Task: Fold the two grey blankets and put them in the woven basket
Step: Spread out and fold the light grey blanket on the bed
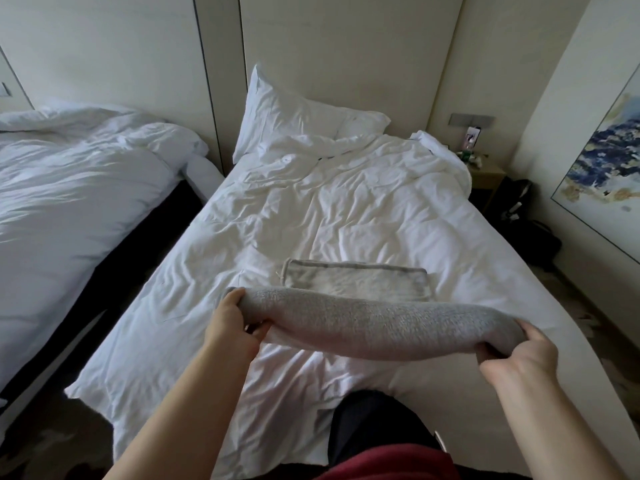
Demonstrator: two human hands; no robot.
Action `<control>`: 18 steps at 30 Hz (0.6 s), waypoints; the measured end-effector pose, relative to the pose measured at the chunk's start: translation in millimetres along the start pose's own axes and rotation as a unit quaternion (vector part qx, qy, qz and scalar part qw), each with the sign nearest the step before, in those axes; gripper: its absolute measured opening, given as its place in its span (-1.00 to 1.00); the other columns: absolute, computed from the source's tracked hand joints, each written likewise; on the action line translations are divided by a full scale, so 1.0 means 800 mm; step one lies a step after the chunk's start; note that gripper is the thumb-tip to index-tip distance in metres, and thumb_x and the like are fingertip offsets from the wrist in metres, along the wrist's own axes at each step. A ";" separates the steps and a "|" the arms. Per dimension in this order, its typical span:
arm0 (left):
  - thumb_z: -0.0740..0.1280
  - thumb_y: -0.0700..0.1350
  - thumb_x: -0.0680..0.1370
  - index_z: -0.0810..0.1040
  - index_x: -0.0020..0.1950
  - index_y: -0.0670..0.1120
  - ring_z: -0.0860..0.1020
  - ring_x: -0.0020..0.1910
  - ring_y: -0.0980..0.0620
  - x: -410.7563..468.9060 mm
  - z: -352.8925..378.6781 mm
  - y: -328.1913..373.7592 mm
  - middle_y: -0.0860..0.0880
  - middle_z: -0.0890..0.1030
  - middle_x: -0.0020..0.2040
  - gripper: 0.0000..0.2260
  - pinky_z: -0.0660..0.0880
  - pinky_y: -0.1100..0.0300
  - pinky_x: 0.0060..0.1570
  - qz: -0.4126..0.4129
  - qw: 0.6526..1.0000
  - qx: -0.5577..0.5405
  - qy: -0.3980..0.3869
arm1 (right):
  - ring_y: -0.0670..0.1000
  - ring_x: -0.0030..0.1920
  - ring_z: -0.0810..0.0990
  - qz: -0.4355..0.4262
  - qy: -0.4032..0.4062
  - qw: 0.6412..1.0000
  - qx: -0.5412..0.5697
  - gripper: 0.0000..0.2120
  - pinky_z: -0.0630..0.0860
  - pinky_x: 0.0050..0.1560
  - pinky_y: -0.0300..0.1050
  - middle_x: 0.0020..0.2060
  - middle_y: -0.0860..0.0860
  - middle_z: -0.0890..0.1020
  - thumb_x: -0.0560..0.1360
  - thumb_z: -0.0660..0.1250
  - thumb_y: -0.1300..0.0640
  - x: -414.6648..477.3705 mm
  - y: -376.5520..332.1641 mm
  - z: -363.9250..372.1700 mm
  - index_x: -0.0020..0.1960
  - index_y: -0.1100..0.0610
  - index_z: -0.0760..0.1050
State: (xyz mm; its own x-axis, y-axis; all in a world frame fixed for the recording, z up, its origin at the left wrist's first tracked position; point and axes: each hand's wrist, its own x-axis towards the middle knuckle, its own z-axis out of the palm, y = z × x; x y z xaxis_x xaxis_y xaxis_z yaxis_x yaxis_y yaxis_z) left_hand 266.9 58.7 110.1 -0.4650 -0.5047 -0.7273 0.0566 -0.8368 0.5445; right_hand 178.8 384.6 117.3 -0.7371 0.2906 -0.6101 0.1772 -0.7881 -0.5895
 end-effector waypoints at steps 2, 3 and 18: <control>0.45 -0.13 0.45 0.42 0.35 -0.08 0.41 0.07 -0.10 0.013 0.026 0.006 -0.13 0.41 0.34 -0.51 0.49 0.03 -0.29 -0.009 1.000 -0.006 0.009 | 0.05 -0.05 0.63 0.014 -0.001 1.000 -0.001 -0.93 0.59 -0.21 -0.08 -0.06 0.04 0.64 0.43 0.30 0.20 0.014 -0.003 0.028 -0.14 0.09 0.55; 0.46 -0.13 0.44 0.42 0.35 -0.09 0.42 0.07 -0.10 0.023 0.040 0.009 -0.13 0.41 0.34 -0.50 0.49 0.03 -0.32 -0.015 1.000 -0.005 0.012 | 0.05 -0.02 0.61 0.021 0.007 1.000 0.002 -0.95 0.59 -0.15 -0.06 -0.03 0.04 0.62 0.44 0.30 0.19 0.022 -0.004 0.043 -0.13 0.10 0.54; 0.22 0.18 0.56 0.20 0.53 -0.06 0.30 0.44 -0.07 0.331 0.110 -0.111 -0.05 0.29 0.49 -0.39 0.24 0.12 0.41 0.166 0.568 0.801 -0.088 | 0.25 0.31 0.42 -0.131 0.000 0.667 -0.734 -0.48 0.33 0.29 0.01 0.29 0.31 0.47 0.48 0.37 0.07 0.306 0.172 0.100 0.36 0.31 0.41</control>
State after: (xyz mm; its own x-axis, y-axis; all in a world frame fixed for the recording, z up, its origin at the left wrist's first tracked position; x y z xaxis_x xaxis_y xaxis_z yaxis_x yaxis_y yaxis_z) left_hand 60.7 18.5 -93.9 -0.7534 -0.4315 -0.4962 -0.6440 0.6365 0.4243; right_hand -29.2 304.1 -70.7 -0.8678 0.3141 -0.3849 0.4901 0.6688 -0.5590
